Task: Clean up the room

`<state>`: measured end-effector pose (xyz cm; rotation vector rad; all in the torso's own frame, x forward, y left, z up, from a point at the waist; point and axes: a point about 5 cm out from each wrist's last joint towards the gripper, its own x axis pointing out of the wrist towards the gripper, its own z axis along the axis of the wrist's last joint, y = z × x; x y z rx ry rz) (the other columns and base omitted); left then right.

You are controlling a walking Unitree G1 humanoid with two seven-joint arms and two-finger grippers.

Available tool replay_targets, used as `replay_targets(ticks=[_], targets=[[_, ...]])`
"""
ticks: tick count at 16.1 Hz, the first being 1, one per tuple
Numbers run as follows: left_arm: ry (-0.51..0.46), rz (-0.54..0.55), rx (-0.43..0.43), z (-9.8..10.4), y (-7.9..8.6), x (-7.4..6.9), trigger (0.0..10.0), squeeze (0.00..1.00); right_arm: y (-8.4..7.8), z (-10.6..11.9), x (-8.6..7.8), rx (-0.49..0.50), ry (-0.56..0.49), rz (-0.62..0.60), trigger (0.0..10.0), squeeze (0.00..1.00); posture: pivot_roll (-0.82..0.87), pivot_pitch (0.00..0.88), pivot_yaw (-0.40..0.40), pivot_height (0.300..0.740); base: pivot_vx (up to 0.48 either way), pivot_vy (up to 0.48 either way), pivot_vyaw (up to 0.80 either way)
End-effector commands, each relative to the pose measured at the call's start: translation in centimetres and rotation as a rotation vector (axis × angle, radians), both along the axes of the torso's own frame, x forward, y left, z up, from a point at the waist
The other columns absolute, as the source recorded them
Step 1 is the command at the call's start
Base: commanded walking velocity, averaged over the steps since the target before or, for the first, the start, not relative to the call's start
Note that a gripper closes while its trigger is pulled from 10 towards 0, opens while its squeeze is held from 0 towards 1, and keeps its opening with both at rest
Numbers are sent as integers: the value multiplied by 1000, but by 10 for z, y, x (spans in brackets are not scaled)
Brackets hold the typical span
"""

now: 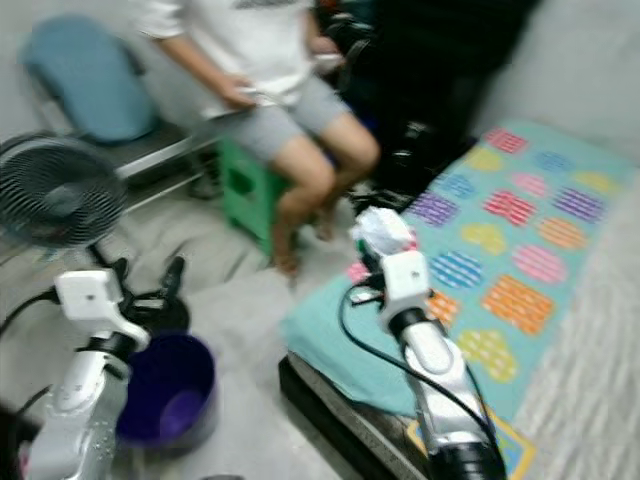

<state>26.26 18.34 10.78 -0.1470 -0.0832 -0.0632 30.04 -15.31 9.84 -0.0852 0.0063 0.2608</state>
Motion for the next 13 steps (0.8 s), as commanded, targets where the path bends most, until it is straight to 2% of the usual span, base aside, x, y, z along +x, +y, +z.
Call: replay_targets(ticks=[1,13], targets=[[-1,14,23,2,5,0,10000,0,4,3,2,9,-9,7,10000,0,-3,59,-46,740,0,0,781],[-4,9,50,5,8,3,10000,0,4,2,3,12,-10,-6,10000,0,1,71,-29,740,0,0,785]])
